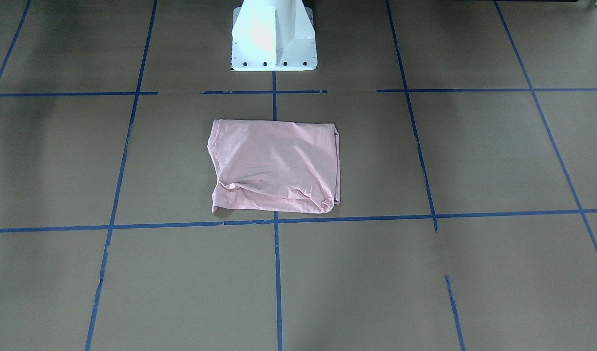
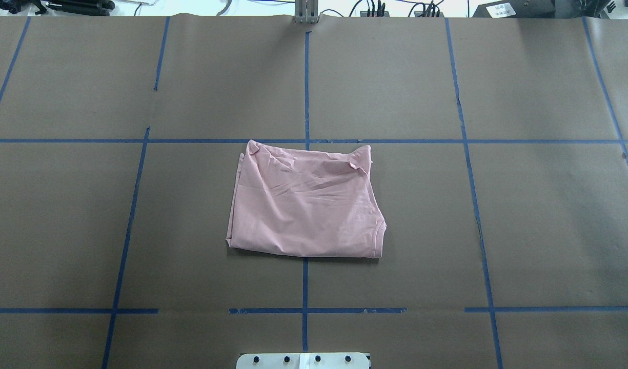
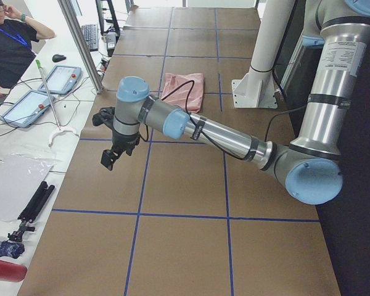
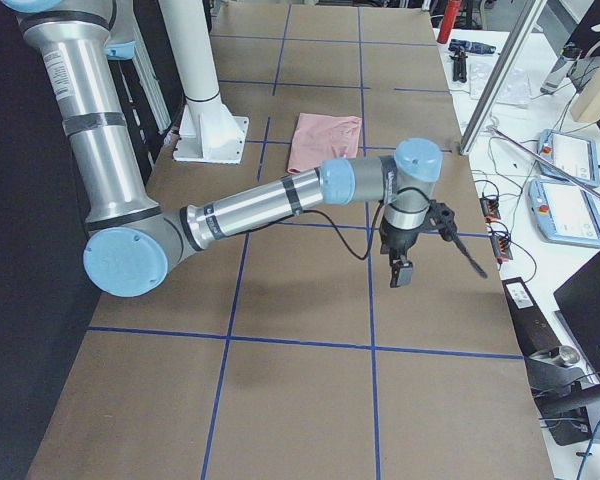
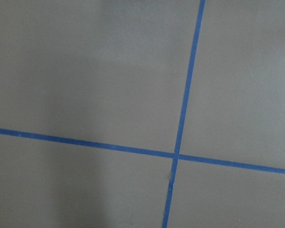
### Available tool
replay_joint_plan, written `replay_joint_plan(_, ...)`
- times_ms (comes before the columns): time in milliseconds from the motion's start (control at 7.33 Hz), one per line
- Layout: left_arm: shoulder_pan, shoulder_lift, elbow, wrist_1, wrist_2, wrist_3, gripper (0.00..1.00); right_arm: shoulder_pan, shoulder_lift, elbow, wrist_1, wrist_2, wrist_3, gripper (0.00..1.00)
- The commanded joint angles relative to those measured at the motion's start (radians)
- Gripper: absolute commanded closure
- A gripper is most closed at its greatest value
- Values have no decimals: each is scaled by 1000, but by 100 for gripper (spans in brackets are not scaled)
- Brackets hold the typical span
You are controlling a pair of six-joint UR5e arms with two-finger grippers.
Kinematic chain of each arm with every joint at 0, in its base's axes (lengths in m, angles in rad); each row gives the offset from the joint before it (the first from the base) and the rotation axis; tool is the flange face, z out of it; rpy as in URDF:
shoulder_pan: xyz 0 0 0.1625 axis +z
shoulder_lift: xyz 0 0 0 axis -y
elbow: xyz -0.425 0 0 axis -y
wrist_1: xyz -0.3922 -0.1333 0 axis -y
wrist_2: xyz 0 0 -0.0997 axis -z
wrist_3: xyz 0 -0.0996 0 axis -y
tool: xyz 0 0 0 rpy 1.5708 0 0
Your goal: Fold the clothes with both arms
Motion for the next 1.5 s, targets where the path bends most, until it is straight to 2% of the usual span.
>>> replay_joint_plan(0,-27,117,95,-47,-53,9,0,31,-154,-5,90,22,-21,0)
replay_joint_plan(136,-37,119,111,-44,-126,2,0,31,-168,-8,119,40,-15,0)
replay_joint_plan(409,-36,143,124,-46,-183,-136,0,30,-173,-10,120,58,-14,0)
replay_joint_plan(545,-36,168,109,-58,-189,-153,0,30,-173,-7,121,59,-14,0)
replay_joint_plan(1091,-31,143,94,-64,-186,-150,0,30,-177,-7,123,57,-18,0)
replay_joint_plan(1364,-30,145,100,-124,-179,-153,0,30,-176,-16,123,59,-17,0)
